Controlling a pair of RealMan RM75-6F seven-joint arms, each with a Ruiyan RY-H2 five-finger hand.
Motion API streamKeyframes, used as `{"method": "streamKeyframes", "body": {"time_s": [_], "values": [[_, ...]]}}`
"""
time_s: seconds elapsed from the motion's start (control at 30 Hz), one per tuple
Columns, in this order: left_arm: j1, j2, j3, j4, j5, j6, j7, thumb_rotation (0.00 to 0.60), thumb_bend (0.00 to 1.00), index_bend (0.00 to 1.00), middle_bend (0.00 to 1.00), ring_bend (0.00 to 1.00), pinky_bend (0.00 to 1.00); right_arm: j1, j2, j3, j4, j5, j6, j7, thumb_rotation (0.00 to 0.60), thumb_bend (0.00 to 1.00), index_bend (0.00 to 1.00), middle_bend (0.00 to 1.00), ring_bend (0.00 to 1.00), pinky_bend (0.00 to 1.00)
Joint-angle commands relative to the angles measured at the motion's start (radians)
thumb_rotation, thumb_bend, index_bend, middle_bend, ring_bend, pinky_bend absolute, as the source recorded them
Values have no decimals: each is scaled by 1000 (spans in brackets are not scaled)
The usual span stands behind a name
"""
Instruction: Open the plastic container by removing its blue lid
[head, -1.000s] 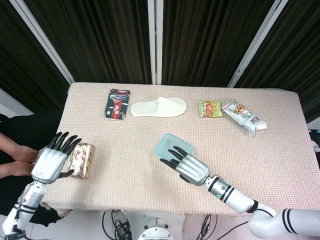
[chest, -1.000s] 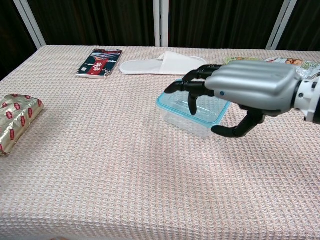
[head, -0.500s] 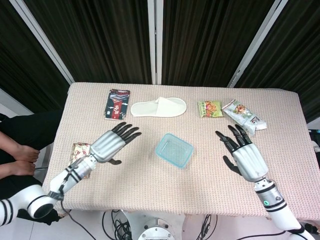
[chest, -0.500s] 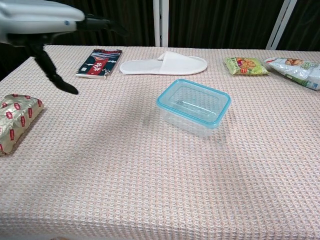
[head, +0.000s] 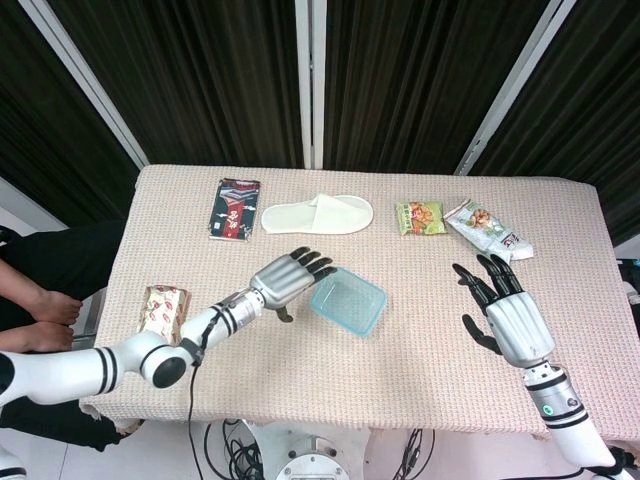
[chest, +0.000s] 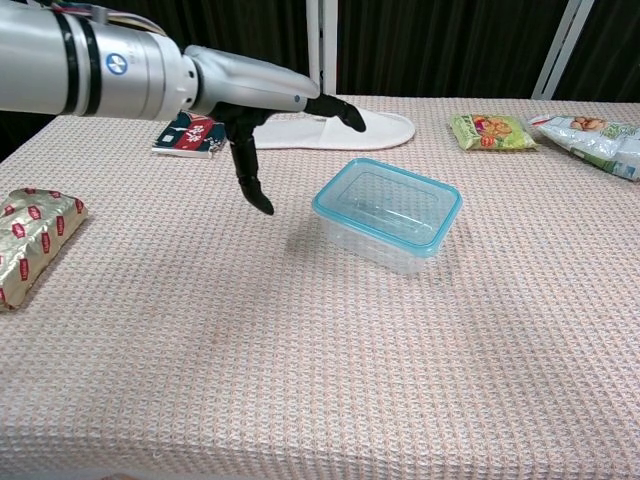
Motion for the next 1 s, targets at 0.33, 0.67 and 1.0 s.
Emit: {"method": "streamKeyframes", "body": {"time_s": [0.33,0.67,1.0], "values": [[-277,-121,116,94,-382,33,156,600,0,0,0,0,47,-26,-8,12,41,-8,-16,59,600,316,0,287,0,0],[-388,-149,177,135,-558,47,178,600,0,0,0,0,52,-42,-16,15,73,-20,-27,98,600,316,0,288,0,0],[-443,-166,209,167,-620,11,143,600,0,0,0,0,64,-48,-30,18,90,-31,-43,118,600,316,0,289,0,0]]}}
